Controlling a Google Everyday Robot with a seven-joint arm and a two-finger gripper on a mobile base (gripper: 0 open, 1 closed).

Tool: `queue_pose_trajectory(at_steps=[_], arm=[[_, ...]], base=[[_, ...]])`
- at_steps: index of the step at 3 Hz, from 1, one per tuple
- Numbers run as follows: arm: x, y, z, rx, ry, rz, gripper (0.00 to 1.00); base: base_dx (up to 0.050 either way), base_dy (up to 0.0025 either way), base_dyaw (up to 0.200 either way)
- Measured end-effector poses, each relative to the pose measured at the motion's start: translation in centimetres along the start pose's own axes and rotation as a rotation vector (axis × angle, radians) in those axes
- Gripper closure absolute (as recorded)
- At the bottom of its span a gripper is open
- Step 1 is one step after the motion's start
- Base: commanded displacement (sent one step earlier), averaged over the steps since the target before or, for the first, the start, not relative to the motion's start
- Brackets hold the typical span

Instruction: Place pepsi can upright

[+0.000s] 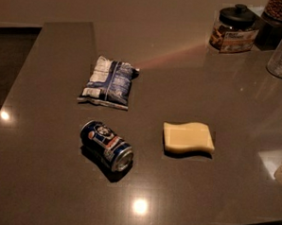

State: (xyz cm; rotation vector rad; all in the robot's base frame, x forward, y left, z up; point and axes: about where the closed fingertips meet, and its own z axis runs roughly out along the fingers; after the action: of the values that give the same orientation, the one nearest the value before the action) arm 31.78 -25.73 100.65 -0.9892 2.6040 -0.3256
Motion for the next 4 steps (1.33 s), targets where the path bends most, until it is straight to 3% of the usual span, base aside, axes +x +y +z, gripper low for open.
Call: queue_pose_trajectory(at_steps=[4], arm=[[0.0,0.0,0.0,0.0,0.0,0.0,0.0]], base=[[0.0,0.0,0.0]])
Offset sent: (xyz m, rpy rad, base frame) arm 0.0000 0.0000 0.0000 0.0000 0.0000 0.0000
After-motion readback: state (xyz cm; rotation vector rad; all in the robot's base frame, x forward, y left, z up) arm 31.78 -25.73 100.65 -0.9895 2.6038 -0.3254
